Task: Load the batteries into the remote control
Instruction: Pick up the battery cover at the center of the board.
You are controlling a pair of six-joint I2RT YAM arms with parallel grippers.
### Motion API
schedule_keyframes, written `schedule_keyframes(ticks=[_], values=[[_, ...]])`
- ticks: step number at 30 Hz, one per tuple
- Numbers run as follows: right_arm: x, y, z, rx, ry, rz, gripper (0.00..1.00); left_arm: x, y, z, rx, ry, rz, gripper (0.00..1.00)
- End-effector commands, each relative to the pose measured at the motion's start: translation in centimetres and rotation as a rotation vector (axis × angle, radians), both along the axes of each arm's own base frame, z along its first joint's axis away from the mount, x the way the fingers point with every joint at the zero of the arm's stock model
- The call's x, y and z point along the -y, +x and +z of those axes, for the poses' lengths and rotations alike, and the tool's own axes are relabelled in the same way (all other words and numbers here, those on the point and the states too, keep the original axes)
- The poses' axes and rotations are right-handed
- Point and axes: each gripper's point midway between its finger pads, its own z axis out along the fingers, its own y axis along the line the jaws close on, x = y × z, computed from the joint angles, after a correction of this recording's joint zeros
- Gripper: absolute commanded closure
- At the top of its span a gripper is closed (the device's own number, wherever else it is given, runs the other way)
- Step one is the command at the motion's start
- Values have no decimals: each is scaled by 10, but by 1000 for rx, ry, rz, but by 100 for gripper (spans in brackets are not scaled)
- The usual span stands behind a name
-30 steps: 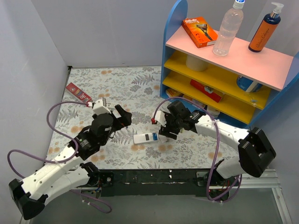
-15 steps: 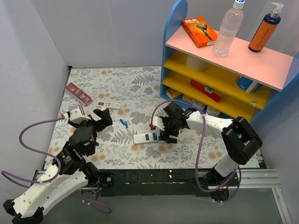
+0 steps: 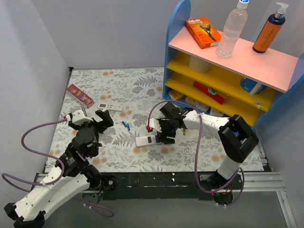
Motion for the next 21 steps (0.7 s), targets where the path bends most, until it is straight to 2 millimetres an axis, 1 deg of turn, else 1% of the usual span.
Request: schedule_keyframes(ticks=[1,10,14,19,21], values=[[-3,-6,-3,-46,-23,50,23,-5,2,-2,-1,21,28,2],[-1,-14,-17,-93,-70,66,27,-3,5,-4,-8,22,19,2],[4,-21,-22,-114,-103,60,30,-2,6,-6,-11,24,16,2],[15,-29,-29,-105,-151,41,30,-1,7,-5,-11,23,10,2],[16,-30,-28,-97,-152,33,30,-1,8,-6,-14,24,8,2]])
